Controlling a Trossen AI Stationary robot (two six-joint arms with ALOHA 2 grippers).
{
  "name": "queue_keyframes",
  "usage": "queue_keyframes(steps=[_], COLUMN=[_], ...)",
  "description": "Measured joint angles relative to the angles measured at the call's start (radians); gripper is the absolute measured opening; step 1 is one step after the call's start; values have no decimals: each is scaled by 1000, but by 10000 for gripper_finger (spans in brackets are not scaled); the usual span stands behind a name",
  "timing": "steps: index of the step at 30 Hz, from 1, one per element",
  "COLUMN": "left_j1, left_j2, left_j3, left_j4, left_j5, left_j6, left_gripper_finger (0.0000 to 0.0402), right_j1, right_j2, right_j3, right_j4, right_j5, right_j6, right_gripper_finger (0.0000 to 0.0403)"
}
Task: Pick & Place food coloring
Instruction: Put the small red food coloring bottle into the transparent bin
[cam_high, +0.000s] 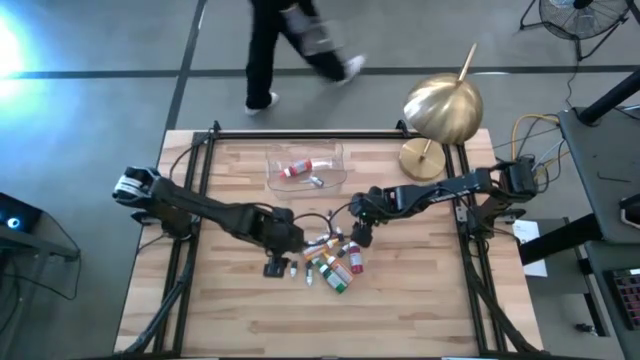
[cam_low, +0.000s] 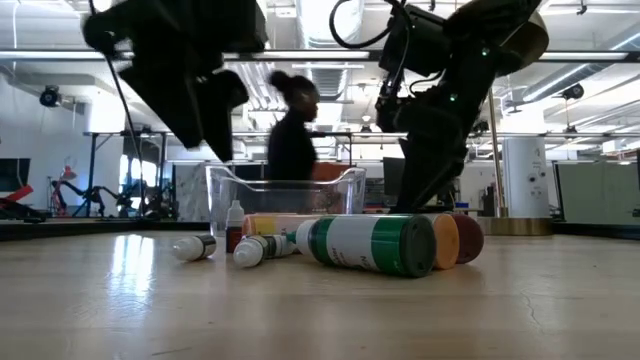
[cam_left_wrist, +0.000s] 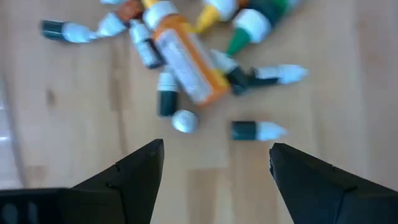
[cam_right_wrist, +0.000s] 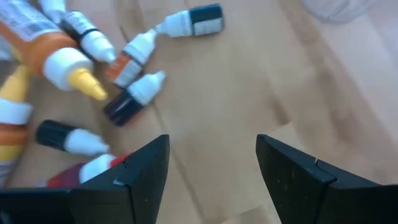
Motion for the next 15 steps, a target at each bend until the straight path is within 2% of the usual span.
queue_keyframes(steps=[3, 7, 15], left_j1=[2, 2, 6], left_j2=[29, 58, 126], left_j3=[-19, -44, -49], left_j4=[43, 101, 163], left_j5=[-76, -79, -93], left_j6=[23, 34, 26], left_gripper_finger=[266, 266, 246], right_j1=[32, 67, 104], right_j2=[0, 0, 0], right_j3=[0, 1, 11], right_j4=[-8, -32, -110], right_j5=[6, 51, 54], right_j6=[24, 62, 220], right_gripper_finger=[233, 233, 233])
